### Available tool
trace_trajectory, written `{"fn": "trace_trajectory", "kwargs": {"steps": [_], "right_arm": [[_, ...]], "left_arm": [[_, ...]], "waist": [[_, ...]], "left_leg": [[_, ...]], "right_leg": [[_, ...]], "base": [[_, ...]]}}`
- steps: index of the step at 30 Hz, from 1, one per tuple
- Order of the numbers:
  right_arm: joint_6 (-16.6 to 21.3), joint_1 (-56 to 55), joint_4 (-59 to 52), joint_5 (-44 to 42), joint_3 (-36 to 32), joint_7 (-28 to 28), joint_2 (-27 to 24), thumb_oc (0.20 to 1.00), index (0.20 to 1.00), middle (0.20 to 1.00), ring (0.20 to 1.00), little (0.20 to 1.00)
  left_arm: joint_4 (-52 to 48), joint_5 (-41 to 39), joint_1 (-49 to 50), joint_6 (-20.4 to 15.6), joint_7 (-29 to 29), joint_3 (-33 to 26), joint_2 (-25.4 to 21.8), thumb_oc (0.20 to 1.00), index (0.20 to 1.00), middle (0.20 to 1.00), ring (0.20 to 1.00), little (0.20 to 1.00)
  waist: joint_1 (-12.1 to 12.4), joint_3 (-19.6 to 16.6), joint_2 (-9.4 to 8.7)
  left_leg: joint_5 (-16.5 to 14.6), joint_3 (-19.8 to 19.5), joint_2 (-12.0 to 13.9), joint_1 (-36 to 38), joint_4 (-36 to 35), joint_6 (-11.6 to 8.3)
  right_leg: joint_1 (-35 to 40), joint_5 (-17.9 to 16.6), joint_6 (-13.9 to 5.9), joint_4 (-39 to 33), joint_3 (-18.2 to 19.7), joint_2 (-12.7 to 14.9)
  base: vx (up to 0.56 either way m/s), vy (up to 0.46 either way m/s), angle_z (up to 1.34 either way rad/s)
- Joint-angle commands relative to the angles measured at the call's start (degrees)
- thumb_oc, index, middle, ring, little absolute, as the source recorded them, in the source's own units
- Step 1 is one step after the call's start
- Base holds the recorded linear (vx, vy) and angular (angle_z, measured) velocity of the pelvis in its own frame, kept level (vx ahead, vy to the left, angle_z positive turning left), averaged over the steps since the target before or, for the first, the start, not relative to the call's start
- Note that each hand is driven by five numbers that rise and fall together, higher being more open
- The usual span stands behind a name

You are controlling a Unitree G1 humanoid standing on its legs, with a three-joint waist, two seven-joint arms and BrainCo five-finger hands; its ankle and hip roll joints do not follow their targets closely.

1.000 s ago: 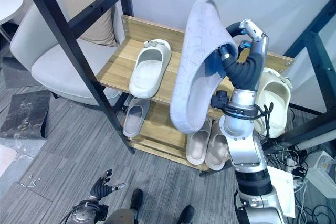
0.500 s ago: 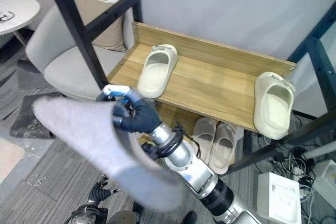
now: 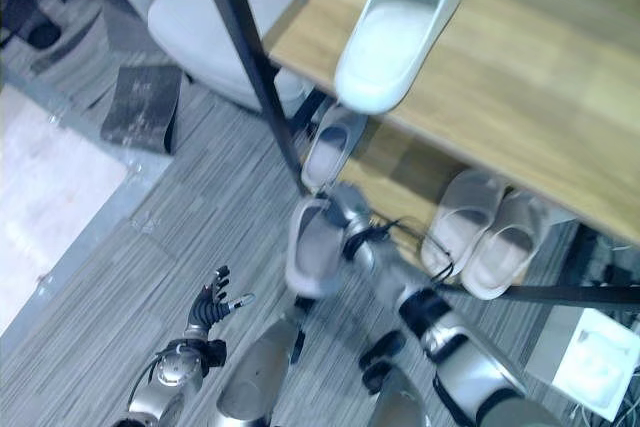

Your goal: Arrange the slippers neatly on the shoe rack.

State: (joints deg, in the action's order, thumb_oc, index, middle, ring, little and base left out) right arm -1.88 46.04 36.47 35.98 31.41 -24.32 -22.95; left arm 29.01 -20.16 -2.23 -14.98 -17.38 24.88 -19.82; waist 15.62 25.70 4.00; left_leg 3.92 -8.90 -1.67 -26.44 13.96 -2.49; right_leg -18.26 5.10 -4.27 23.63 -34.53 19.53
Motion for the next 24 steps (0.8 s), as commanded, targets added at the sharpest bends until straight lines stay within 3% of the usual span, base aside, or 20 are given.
{"fn": "trace_trajectory", "kwargs": {"steps": [1,2,3,11,17,24], "right_arm": [[-1.12,8.65,-1.00,0.90,-1.06,-8.72,-3.27,0.200,0.200,0.200,0.200,0.200],[-1.04,8.85,-0.78,0.83,-1.00,-8.83,-3.32,0.200,0.200,0.200,0.200,0.200],[-2.12,13.21,4.13,0.40,-1.24,-11.57,-6.85,0.200,0.200,0.200,0.200,0.200],[-3.11,21.51,18.03,-2.97,1.08,-16.45,-11.19,0.200,0.200,0.200,0.200,0.200],[-2.87,24.32,28.25,-6.93,2.40,-20.01,-12.77,0.200,0.200,0.200,0.200,0.200],[-2.71,24.93,31.79,-9.30,1.89,-21.29,-15.30,0.200,0.200,0.200,0.200,0.200]], "left_arm": [[-5.99,-2.02,-0.50,-3.99,0.14,1.75,-2.12,1.000,1.000,1.000,1.000,1.000],[-5.99,-2.04,-0.63,-3.97,0.14,1.77,-2.07,1.000,1.000,1.000,1.000,1.000],[-6.37,-2.21,-0.91,-4.18,0.37,2.73,-2.43,1.000,1.000,1.000,1.000,1.000],[-5.35,-2.08,-1.99,-4.21,-0.05,5.26,-2.35,1.000,1.000,1.000,1.000,1.000],[-4.45,-2.66,-2.76,-4.19,-1.00,6.37,-2.33,1.000,1.000,1.000,1.000,1.000],[-5.08,-3.20,-2.51,-4.14,-1.38,6.00,-2.75,1.000,1.000,1.000,1.000,1.000]], "waist": [[1.57,-0.58,-1.20],[1.60,-0.63,-1.21],[2.03,-0.02,-0.72],[2.62,0.85,0.04],[3.13,0.96,0.96],[3.46,0.95,1.63]], "left_leg": [[-8.66,0.23,-1.56,-1.54,8.47,0.92],[-8.79,0.27,-1.61,-1.89,8.78,0.94],[-9.80,-0.04,-2.24,-5.43,12.45,1.09],[-12.05,-0.73,-4.00,-14.87,20.97,1.52],[-12.24,-1.85,-5.01,-18.56,22.69,1.45],[-12.18,-2.30,-5.61,-19.03,22.30,1.60]], "right_leg": [[-0.26,1.16,-3.89,2.91,3.57,0.80],[-0.61,1.32,-3.88,3.22,3.65,0.91],[-3.63,3.06,-3.57,7.08,3.76,2.13],[-12.44,7.13,-2.67,16.93,5.01,4.81],[-15.87,8.99,-2.30,19.83,4.34,6.15],[-16.68,9.49,-2.35,20.48,4.50,6.70]], "base": [[-0.06,0.044,0.17],[-0.08,0.054,0.15],[-0.06,0.051,0.18],[-0.03,0.030,0.14],[0.03,-0.004,0.09],[0.03,0.002,0.09]]}}
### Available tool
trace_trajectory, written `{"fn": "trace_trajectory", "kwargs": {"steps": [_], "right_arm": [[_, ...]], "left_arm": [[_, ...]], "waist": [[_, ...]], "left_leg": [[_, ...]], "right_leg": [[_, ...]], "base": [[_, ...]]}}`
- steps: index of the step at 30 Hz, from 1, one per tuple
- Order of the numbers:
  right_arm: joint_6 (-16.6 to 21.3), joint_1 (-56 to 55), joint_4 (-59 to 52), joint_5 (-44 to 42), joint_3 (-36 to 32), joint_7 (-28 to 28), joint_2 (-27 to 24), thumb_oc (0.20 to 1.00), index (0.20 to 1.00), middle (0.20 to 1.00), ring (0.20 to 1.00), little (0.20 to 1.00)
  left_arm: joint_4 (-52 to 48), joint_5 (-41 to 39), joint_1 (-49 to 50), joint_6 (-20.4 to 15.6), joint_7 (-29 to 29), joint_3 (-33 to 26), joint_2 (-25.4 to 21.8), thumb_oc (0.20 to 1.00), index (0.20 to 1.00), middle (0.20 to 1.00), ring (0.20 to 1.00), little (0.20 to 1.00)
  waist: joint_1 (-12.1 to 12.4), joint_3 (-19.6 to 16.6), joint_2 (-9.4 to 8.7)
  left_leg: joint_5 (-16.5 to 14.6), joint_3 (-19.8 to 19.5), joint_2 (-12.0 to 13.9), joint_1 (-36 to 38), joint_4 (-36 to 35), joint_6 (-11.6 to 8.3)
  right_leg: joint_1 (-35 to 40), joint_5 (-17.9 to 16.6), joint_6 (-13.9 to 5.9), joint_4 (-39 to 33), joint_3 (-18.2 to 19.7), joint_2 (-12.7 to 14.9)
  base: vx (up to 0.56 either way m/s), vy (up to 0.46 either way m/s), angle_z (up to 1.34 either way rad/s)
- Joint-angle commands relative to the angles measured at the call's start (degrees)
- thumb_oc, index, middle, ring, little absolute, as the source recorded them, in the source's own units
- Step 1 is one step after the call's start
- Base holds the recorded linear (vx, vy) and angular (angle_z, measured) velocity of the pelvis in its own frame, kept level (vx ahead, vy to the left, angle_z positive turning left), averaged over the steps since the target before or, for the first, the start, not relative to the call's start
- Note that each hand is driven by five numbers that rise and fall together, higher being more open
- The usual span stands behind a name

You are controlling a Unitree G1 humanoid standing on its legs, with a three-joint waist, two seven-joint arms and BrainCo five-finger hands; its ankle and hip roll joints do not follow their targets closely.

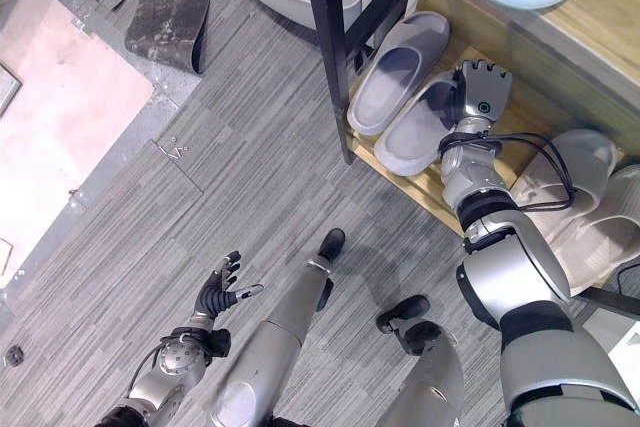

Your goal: Arrange the slippers neatly on the shoe rack.

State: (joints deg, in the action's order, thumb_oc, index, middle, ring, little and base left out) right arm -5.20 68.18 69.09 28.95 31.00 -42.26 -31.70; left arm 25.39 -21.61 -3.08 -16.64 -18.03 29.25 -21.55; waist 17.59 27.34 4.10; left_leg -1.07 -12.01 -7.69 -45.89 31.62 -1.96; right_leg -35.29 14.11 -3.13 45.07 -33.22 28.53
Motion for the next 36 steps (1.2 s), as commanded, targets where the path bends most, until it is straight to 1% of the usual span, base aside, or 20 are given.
{"fn": "trace_trajectory", "kwargs": {"steps": [1,2,3,7,16,18,20,21,22,24,25,26,27,28,29,30,32,33,34,36], "right_arm": [[0.73,2.96,-0.45,-2.93,2.17,-3.21,-6.94,0.200,0.200,0.200,0.200,0.200],[0.80,3.00,-0.24,-3.21,2.20,-2.95,-7.12,0.200,0.200,0.200,0.200,0.200],[0.98,3.04,0.10,-3.60,2.18,-2.43,-7.12,1.000,1.000,1.000,1.000,1.000],[0.72,3.79,1.98,-3.45,3.42,-1.30,-7.19,1.000,1.000,1.000,1.000,1.000],[-0.02,4.61,0.03,-3.98,2.40,-2.51,-5.74,1.000,1.000,1.000,1.000,1.000],[1.25,2.89,-5.54,-6.96,-0.60,-3.77,-3.62,1.000,1.000,1.000,1.000,1.000],[1.93,1.41,-10.14,-8.32,-2.24,-3.76,-2.44,1.000,1.000,1.000,1.000,1.000],[3.13,-0.18,-14.16,-10.68,-5.03,-4.37,-0.42,1.000,1.000,1.000,1.000,1.000],[3.26,-1.82,-17.22,-11.08,-5.87,-4.07,-0.01,1.000,1.000,1.000,1.000,1.000],[5.88,-5.13,-22.55,-15.22,-10.22,-4.29,3.47,1.000,1.000,1.000,1.000,1.000],[7.83,-7.27,-23.65,-19.25,-13.38,-4.24,5.34,1.000,1.000,1.000,1.000,1.000],[7.82,-7.31,-23.68,-19.24,-13.42,-4.24,5.34,1.000,1.000,1.000,1.000,1.000],[13.44,-10.40,-23.32,-31.89,-20.56,-4.09,10.78,1.000,1.000,1.000,1.000,1.000],[14.42,-11.03,-21.47,-35.50,-22.06,-3.16,11.43,1.000,1.000,1.000,1.000,1.000],[17.00,-11.16,-18.92,-41.63,-24.72,-2.70,12.60,1.000,1.000,1.000,1.000,1.000],[17.84,-10.86,-16.61,-45.54,-26.34,-2.68,12.84,1.000,1.000,1.000,1.000,1.000],[18.40,-10.71,-15.15,-47.46,-27.00,-2.37,12.74,1.000,1.000,1.000,1.000,1.000],[19.76,-10.99,-12.42,-52.17,-28.81,-1.37,13.40,1.000,1.000,1.000,1.000,1.000],[19.76,-10.99,-12.42,-52.17,-28.81,-1.37,13.40,1.000,1.000,1.000,1.000,1.000],[20.43,-10.82,-9.22,-56.09,-29.77,0.79,13.60,1.000,1.000,1.000,1.000,1.000]], "left_arm": [[-1.50,-1.83,-1.64,-2.48,-0.72,1.59,-1.14,1.000,1.000,1.000,1.000,1.000],[-1.49,-2.04,-1.61,-2.45,-0.63,1.54,-1.06,1.000,1.000,1.000,1.000,1.000],[-1.39,-2.10,-1.62,-2.43,-0.54,1.51,-0.98,1.000,1.000,1.000,1.000,1.000],[0.24,-2.13,-1.89,-2.64,-0.24,1.69,-0.68,1.000,1.000,1.000,1.000,1.000],[4.28,-1.95,-3.95,-2.23,-0.13,2.23,0.82,1.000,1.000,1.000,1.000,1.000],[6.63,-1.40,-4.94,-1.92,-0.60,2.22,1.95,1.000,1.000,1.000,1.000,1.000],[7.63,-1.05,-5.45,-1.73,-0.96,1.99,2.37,1.000,1.000,1.000,1.000,1.000],[7.92,-1.06,-5.56,-1.61,-1.18,1.88,2.90,1.000,1.000,1.000,1.000,1.000],[8.28,-1.28,-5.45,-1.50,-1.17,1.87,3.08,1.000,1.000,1.000,1.000,1.000],[8.90,-1.52,-5.60,-1.34,-1.42,1.71,3.91,1.000,1.000,1.000,1.000,1.000],[9.17,-1.71,-5.75,-1.28,-1.54,2.12,4.07,1.000,1.000,1.000,1.000,1.000],[9.17,-1.71,-5.74,-1.28,-1.53,2.14,4.04,1.000,1.000,1.000,1.000,1.000],[9.79,-1.67,-6.51,-0.73,-1.90,2.94,4.70,1.000,1.000,1.000,1.000,1.000],[10.05,-1.58,-6.61,-0.43,-1.83,3.23,4.49,1.000,1.000,1.000,1.000,1.000],[10.39,-1.22,-7.22,-0.05,-1.75,3.82,4.36,1.000,1.000,1.000,1.000,1.000],[11.01,-0.83,-7.47,0.16,-2.06,4.25,4.41,1.000,1.000,1.000,1.000,1.000],[11.57,-0.61,-7.77,0.37,-2.21,4.26,4.40,1.000,1.000,1.000,1.000,1.000],[12.07,-0.45,-7.78,0.59,-2.38,4.22,4.56,1.000,1.000,1.000,1.000,1.000],[12.07,-0.45,-7.78,0.59,-2.38,4.22,4.56,1.000,1.000,1.000,1.000,1.000],[12.20,-0.74,-7.46,0.49,-2.24,3.86,4.49,1.000,1.000,1.000,1.000,1.000]], "waist": [[1.49,-0.68,1.68],[1.44,-0.66,1.74],[1.43,-0.55,1.80],[1.35,-0.41,1.72],[-0.24,0.20,1.14],[-1.18,0.23,0.51],[-1.83,0.20,0.08],[-2.35,0.15,-0.07],[-2.61,0.05,-0.40],[-3.47,0.14,-0.64],[-3.66,0.24,-0.78],[-3.64,0.23,-0.80],[-4.13,0.42,-0.54],[-4.10,0.43,-0.54],[-3.98,0.51,-0.38],[-3.91,0.50,-0.20],[-3.72,0.54,0.00],[-3.55,0.56,0.38],[-3.55,0.56,0.38],[-3.22,0.49,0.97]], "left_leg": [[-7.15,0.61,0.33,0.52,4.45,1.12],[-7.10,0.64,0.36,0.65,4.20,1.14],[-7.03,0.56,0.35,0.93,3.89,1.15],[-6.63,0.45,0.38,2.25,2.37,1.12],[-4.17,0.15,1.19,8.48,-4.99,0.75],[-3.58,0.41,1.62,10.35,-6.84,0.64],[-3.36,0.57,1.99,11.48,-7.80,0.62],[-3.40,0.78,2.20,12.17,-8.17,0.59],[-3.39,0.97,2.40,12.62,-8.41,0.57],[-3.50,1.30,2.67,13.17,-8.56,0.51],[-3.54,1.39,2.71,13.45,-8.59,0.52],[-3.54,1.40,2.71,13.47,-8.60,0.52],[-3.66,1.46,2.69,13.67,-8.51,0.59],[-3.75,1.47,2.58,13.80,-8.41,0.59],[-3.89,1.34,2.44,14.02,-8.39,0.58],[-3.99,1.23,2.42,14.08,-8.24,0.58],[-4.02,1.20,2.30,14.17,-8.18,0.58],[-3.98,1.07,2.18,14.22,-8.18,0.55],[-3.98,1.07,2.18,14.22,-8.18,0.55],[-3.78,0.86,1.96,14.34,-8.42,0.54]], "right_leg": [[0.48,0.45,-3.54,-1.06,3.14,-2.25],[0.46,0.39,-3.56,-1.14,3.21,-2.25],[0.54,0.30,-3.59,-1.27,3.30,-2.23],[1.34,-0.09,-3.68,-2.29,3.22,-2.48],[6.54,-2.99,-4.19,-8.83,2.18,-4.03],[8.05,-3.90,-4.28,-10.74,1.90,-4.74],[8.97,-4.36,-4.32,-11.89,2.04,-5.13],[9.41,-4.62,-4.38,-12.41,2.06,-5.37],[9.73,-4.84,-4.41,-12.87,2.33,-5.60],[10.25,-4.95,-4.49,-13.32,2.36,-5.79],[10.61,-4.95,-4.54,-13.46,2.30,-5.84],[10.62,-4.95,-4.55,-13.47,2.31,-5.84],[11.10,-4.94,-4.70,-13.62,2.27,-5.71],[11.28,-4.87,-4.81,-13.48,2.23,-5.60],[11.49,-4.71,-4.92,-13.31,2.17,-5.47],[11.67,-4.56,-4.90,-13.14,2.03,-5.30],[11.82,-4.40,-4.89,-13.05,1.95,-5.20],[12.01,-4.25,-4.98,-12.96,1.66,-5.00],[12.01,-4.25,-4.98,-12.96,1.66,-5.00],[12.08,-4.18,-5.06,-12.89,1.46,-4.83]], "base": [[0.05,0.001,0.06],[0.03,0.000,0.06],[0.03,0.002,0.05],[0.01,-0.003,0.00],[0.00,-0.002,0.00],[0.00,-0.004,0.02],[0.00,-0.007,-0.13],[0.00,0.002,-0.13],[0.00,-0.001,-0.09],[-0.02,0.002,-0.06],[-0.02,0.000,-0.12],[-0.03,-0.010,-0.15],[-0.02,-0.004,-0.08],[-0.02,-0.010,-0.06],[-0.01,-0.009,-0.04],[0.00,0.000,0.00],[0.00,0.000,0.00],[0.00,0.000,0.00],[0.00,0.000,0.00],[0.00,0.000,0.00]]}}
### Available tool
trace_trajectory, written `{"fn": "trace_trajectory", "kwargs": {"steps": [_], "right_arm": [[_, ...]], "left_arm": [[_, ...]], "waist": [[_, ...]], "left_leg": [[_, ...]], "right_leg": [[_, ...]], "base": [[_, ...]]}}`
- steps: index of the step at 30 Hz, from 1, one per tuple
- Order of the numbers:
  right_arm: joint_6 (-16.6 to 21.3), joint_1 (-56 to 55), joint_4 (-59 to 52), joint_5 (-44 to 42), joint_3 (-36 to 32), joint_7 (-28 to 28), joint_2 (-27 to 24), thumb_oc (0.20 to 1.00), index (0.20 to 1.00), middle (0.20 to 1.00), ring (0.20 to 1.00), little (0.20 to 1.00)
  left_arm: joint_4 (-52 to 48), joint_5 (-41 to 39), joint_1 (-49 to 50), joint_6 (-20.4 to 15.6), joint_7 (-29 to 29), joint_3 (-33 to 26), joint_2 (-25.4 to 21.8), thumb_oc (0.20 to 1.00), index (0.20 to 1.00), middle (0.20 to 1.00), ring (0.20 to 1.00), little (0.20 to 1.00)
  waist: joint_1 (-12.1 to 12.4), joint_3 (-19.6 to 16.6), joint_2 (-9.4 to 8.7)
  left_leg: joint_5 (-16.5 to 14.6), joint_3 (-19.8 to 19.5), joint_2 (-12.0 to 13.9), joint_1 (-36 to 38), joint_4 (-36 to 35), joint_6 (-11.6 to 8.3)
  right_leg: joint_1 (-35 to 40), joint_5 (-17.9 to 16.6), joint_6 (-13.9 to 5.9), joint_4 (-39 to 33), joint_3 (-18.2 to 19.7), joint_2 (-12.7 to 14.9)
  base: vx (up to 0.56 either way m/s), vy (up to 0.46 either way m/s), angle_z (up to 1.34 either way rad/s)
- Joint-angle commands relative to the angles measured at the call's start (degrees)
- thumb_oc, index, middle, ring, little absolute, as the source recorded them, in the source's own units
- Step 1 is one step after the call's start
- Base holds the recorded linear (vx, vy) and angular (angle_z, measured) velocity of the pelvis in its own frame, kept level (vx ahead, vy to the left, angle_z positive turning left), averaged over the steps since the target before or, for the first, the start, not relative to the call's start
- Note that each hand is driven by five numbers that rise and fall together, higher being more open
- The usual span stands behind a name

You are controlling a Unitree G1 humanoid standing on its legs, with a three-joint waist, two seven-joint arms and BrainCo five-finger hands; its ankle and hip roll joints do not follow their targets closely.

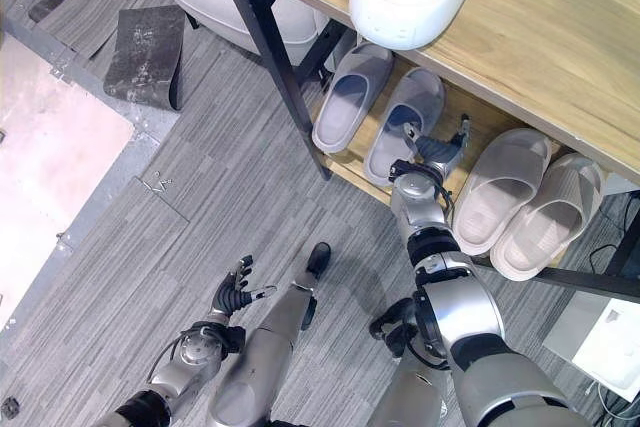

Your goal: Arrange the slippers neatly on the shoe rack.

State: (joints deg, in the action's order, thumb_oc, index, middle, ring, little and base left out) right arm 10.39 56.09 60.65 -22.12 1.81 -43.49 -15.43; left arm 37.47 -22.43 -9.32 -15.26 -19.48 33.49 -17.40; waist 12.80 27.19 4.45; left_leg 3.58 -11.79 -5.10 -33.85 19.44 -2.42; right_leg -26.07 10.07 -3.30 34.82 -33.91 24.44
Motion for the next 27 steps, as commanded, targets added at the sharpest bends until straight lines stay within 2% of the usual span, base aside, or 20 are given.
{"fn": "trace_trajectory", "kwargs": {"steps": [1,5,8,12,20,24,27], "right_arm": [[4.86,1.31,0.94,-6.54,-0.60,3.56,-2.70,1.000,1.000,1.000,1.000,1.000],[5.00,2.26,3.48,-10.37,-0.01,6.98,-2.10,1.000,1.000,1.000,1.000,1.000],[5.65,3.09,6.10,-21.02,-0.42,14.11,0.82,1.000,1.000,1.000,1.000,1.000],[6.15,5.04,5.90,-29.19,1.08,20.34,3.79,1.000,1.000,1.000,1.000,1.000],[8.44,6.36,1.31,-37.68,1.11,25.92,5.18,1.000,1.000,1.000,1.000,1.000],[7.36,4.21,0.24,-31.76,3.78,25.59,2.87,1.000,1.000,1.000,1.000,1.000],[5.08,0.37,-1.79,-20.24,7.57,23.93,0.76,1.000,1.000,1.000,1.000,1.000]], "left_arm": [[0.24,-0.09,-1.06,-0.91,-0.58,-0.47,0.30,1.000,1.000,1.000,1.000,1.000],[1.16,-0.15,-1.39,-0.98,-0.41,-0.52,0.32,1.000,1.000,1.000,1.000,1.000],[2.53,0.10,-2.46,-0.63,0.76,-0.25,0.37,1.000,1.000,1.000,1.000,1.000],[4.01,0.38,-3.56,-0.34,2.33,-0.32,0.44,1.000,1.000,1.000,1.000,1.000],[5.04,-0.07,-2.69,-0.40,4.05,-1.27,0.46,1.000,1.000,1.000,1.000,1.000],[5.90,0.46,-1.49,-0.46,4.99,-2.66,-0.02,1.000,1.000,1.000,1.000,1.000],[6.65,0.81,0.18,-0.53,5.53,-4.23,-0.15,1.000,1.000,1.000,1.000,1.000]], "waist": [[1.77,0.68,0.77],[2.45,0.90,1.05],[3.49,1.18,1.38],[4.72,1.18,1.22],[5.73,0.43,0.59],[5.31,-0.76,-0.72],[4.06,-2.49,-2.35]], "left_leg": [[-8.42,0.55,-0.64,2.32,3.69,1.00],[-8.41,0.46,-0.72,2.28,3.61,0.91],[-8.27,0.22,-0.73,2.34,3.36,0.86],[-8.08,0.06,-0.72,2.50,3.01,0.80],[-7.79,-0.04,-0.53,3.99,1.59,0.65],[-6.65,-0.02,0.18,6.66,-1.67,0.25],[-5.37,0.83,1.24,9.69,-5.50,-0.02]], "right_leg": [[2.92,-0.15,-4.94,-2.64,2.09,-0.70],[3.00,-0.19,-5.02,-2.76,1.91,-0.85],[3.01,-0.26,-5.10,-3.10,1.67,-0.91],[3.26,-0.35,-5.09,-3.41,1.50,-1.03],[4.74,-0.61,-5.18,-4.74,1.49,-1.77],[7.21,-2.34,-5.31,-8.22,1.03,-3.08],[9.87,-4.31,-5.45,-12.20,0.55,-4.76]], "base": [[0.00,0.000,0.00],[0.00,-0.004,0.01],[0.00,0.000,0.00],[0.02,-0.027,0.03],[0.01,-0.004,0.01],[0.04,-0.017,-0.04],[0.05,-0.018,-0.07]]}}
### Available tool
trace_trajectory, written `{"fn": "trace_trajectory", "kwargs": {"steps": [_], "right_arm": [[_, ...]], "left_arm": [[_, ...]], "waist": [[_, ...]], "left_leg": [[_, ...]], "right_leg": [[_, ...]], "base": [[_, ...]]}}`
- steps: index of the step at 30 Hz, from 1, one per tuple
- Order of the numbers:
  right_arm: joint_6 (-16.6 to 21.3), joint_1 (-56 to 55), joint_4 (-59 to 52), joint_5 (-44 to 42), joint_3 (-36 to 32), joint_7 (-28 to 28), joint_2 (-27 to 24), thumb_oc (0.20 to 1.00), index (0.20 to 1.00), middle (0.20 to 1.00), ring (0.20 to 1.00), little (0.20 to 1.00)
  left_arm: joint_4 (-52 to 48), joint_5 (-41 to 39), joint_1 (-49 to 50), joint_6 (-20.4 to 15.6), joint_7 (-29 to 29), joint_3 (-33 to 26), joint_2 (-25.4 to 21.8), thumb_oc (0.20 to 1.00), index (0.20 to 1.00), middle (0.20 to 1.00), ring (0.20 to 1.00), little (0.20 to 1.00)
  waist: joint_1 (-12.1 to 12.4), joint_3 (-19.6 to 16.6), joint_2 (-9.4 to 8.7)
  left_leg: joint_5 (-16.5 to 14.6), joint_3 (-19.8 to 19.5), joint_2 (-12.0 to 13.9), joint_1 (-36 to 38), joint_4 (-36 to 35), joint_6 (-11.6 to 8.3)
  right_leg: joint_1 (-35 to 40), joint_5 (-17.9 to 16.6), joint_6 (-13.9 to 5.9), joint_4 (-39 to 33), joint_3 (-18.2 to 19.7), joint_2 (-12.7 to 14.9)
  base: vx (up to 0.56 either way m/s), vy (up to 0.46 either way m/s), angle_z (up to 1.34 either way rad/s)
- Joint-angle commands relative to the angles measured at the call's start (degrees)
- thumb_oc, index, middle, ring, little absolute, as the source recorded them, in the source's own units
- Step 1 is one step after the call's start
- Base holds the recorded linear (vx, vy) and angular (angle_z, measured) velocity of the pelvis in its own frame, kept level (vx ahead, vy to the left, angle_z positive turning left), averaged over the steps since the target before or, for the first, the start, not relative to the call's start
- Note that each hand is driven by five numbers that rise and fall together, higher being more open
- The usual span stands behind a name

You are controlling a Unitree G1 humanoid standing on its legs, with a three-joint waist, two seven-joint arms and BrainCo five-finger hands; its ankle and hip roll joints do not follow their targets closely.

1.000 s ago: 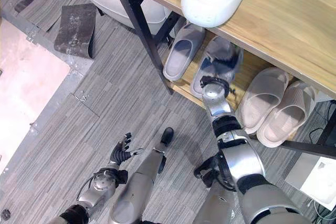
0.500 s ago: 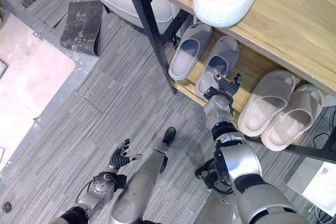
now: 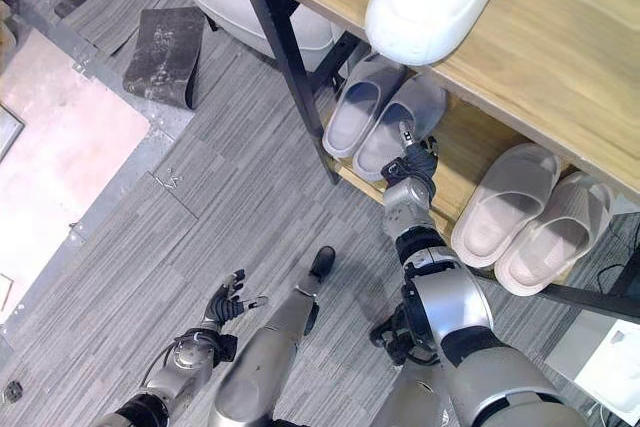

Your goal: Arrange the slippers neatly on the shoe rack.

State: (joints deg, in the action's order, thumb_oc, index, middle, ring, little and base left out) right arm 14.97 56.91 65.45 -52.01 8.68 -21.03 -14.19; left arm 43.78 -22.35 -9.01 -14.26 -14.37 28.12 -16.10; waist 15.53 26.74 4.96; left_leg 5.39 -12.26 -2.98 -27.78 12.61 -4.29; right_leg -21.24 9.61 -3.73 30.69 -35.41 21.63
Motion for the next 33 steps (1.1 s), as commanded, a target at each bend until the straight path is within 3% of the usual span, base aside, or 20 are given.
{"fn": "trace_trajectory", "kwargs": {"steps": [1,3,4,9,11,13,16,20,23,28,33], "right_arm": [[-0.40,-1.75,-7.02,13.97,1.86,0.66,-1.40,1.000,1.000,1.000,1.000,1.000],[-1.29,-3.63,-7.92,17.80,2.78,-0.07,-1.86,1.000,1.000,1.000,1.000,1.000],[-3.11,-8.86,-9.79,24.93,3.68,-0.48,-2.60,1.000,1.000,1.000,1.000,1.000],[-4.60,-15.67,-12.70,28.58,3.53,0.20,-2.97,1.000,1.000,1.000,1.000,1.000],[-5.14,-21.69,-13.99,28.91,3.39,2.62,-2.30,1.000,1.000,1.000,1.000,1.000],[-5.18,-31.39,-23.82,29.23,5.71,6.68,-2.19,1.000,1.000,1.000,1.000,1.000],[-4.56,-43.58,-36.66,28.98,7.11,14.26,-6.11,1.000,1.000,1.000,1.000,1.000],[-4.40,-54.79,-47.90,30.53,6.93,20.06,-9.67,1.000,1.000,1.000,1.000,1.000],[-4.38,-66.83,-57.18,34.14,6.10,26.36,-13.43,1.000,1.000,1.000,1.000,1.000],[-5.42,-73.01,-54.66,42.73,6.42,28.05,-15.76,1.000,1.000,1.000,1.000,1.000],[-6.92,-69.84,-43.49,45.01,5.52,25.68,-13.82,1.000,1.000,1.000,1.000,1.000]], "left_arm": [[0.46,1.23,0.49,-1.48,0.46,0.83,-1.64,1.000,1.000,1.000,1.000,1.000],[0.52,1.79,1.13,-1.42,0.34,0.25,-1.51,1.000,1.000,1.000,1.000,1.000],[0.62,2.32,2.91,-1.07,0.83,-1.17,-1.23,1.000,1.000,1.000,1.000,1.000],[-4.93,2.38,5.87,-0.44,1.92,-2.15,-2.39,1.000,1.000,1.000,1.000,1.000],[-7.46,2.56,8.43,0.55,3.80,-2.92,-2.93,1.000,1.000,1.000,1.000,1.000],[-10.47,3.00,9.39,1.75,5.35,-4.43,-3.51,1.000,1.000,1.000,1.000,1.000],[-17.14,5.02,10.81,2.62,8.60,-6.09,-5.99,1.000,1.000,1.000,1.000,1.000],[-23.56,8.41,11.96,3.15,12.14,-5.72,-8.94,1.000,1.000,1.000,1.000,1.000],[-29.91,10.16,14.11,2.84,17.02,-5.39,-11.92,1.000,1.000,1.000,1.000,1.000],[-35.89,10.16,13.48,3.13,20.34,-3.25,-13.52,1.000,1.000,1.000,1.000,1.000],[-36.69,16.98,1.61,4.07,22.94,6.93,-11.18,1.000,1.000,1.000,1.000,1.000]], "waist": [[0.86,-2.71,-3.33],[0.21,-3.48,-3.69],[-1.48,-5.88,-4.77],[-2.99,-8.47,-4.91],[-4.10,-10.64,-4.92],[-5.52,-12.05,-5.00],[-7.23,-14.07,-5.15],[-8.73,-15.72,-5.07],[-11.21,-17.78,-4.90],[-14.18,-19.28,-4.50],[-17.18,-19.42,-4.33]], "left_leg": [[-6.77,1.47,-0.61,4.64,0.23,1.76],[-6.24,1.62,-0.17,5.96,-1.19,1.67],[-5.06,2.52,1.03,9.29,-4.89,1.32],[-3.63,3.55,2.11,13.30,-9.10,0.85],[-2.62,4.91,3.02,16.34,-12.18,0.58],[-0.67,6.84,3.45,17.79,-14.32,0.70],[0.39,8.24,4.16,19.65,-16.50,-0.04],[-0.06,9.21,4.40,21.38,-17.03,-0.21],[-1.37,10.84,4.65,23.85,-17.10,-0.12],[-2.36,13.00,4.69,25.28,-17.29,0.21],[-3.19,14.83,4.73,26.30,-17.39,0.38]], "right_leg": [[6.01,-4.31,-5.07,-9.29,1.87,-2.51],[7.29,-4.94,-5.19,-10.65,1.66,-3.12],[10.60,-6.24,-5.60,-14.59,1.20,-4.56],[14.38,-7.47,-6.01,-19.03,0.57,-6.26],[17.06,-8.45,-6.22,-22.72,0.95,-7.37],[18.26,-10.69,-5.85,-26.23,1.30,-8.30],[19.84,-11.43,-6.14,-28.96,2.02,-9.26],[21.50,-11.64,-6.32,-30.46,2.71,-9.73],[23.22,-11.57,-6.51,-31.97,4.44,-9.96],[23.35,-11.80,-6.52,-33.09,7.11,-10.19],[23.04,-11.86,-6.57,-33.00,9.17,-10.32]], "base": [[0.06,-0.003,-0.02],[0.08,-0.007,-0.07],[0.09,-0.015,-0.11],[0.09,-0.014,-0.16],[0.08,-0.024,-0.24],[-0.02,0.020,-0.38],[0.02,-0.009,-0.27],[0.06,-0.018,-0.26],[0.10,0.003,-0.28],[0.04,0.016,-0.29],[0.02,0.011,-0.30]]}}
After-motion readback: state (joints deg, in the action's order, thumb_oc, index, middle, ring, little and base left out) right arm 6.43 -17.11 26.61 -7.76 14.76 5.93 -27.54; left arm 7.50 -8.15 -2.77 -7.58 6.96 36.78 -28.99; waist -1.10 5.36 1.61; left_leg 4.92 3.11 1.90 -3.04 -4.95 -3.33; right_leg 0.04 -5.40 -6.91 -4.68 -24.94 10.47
